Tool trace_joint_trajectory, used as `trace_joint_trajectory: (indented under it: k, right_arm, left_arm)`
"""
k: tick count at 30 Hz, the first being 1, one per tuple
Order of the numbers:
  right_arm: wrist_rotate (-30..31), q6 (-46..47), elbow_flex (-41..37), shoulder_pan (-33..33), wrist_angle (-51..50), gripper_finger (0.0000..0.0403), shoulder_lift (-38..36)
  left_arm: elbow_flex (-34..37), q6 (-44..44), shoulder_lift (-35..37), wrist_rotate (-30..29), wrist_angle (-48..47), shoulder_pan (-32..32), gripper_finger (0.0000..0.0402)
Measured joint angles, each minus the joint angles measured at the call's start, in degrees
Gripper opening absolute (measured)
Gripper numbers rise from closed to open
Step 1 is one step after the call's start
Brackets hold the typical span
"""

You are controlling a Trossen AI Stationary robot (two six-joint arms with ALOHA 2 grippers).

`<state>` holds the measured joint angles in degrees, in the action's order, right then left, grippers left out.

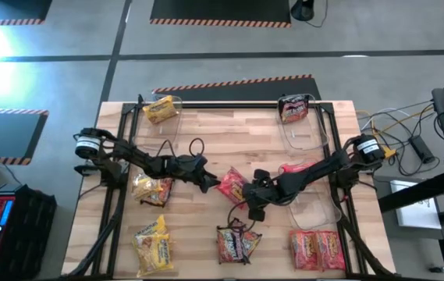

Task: Sort Maruchan noodles
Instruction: Put the orange noodle pack into the bottom transparent bin

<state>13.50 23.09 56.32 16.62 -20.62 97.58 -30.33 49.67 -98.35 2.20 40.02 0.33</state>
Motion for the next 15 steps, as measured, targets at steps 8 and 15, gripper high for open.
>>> trace_joint_trajectory:
  k: [8,15]
  right_arm:
    - [0.04,-0.67,-0.07,0.00,-0.03,0.0194,0.05]
    - [0.03,-1.25,-0.09,-0.02,0.09,0.0194,0.11]
  left_arm:
    - [-1.40,1.01,0.00,0.30,1.01,-0.01,0.0194]
    - [-2.95,0.68,0.00,0.42,0.39,-0.01,0.0194]
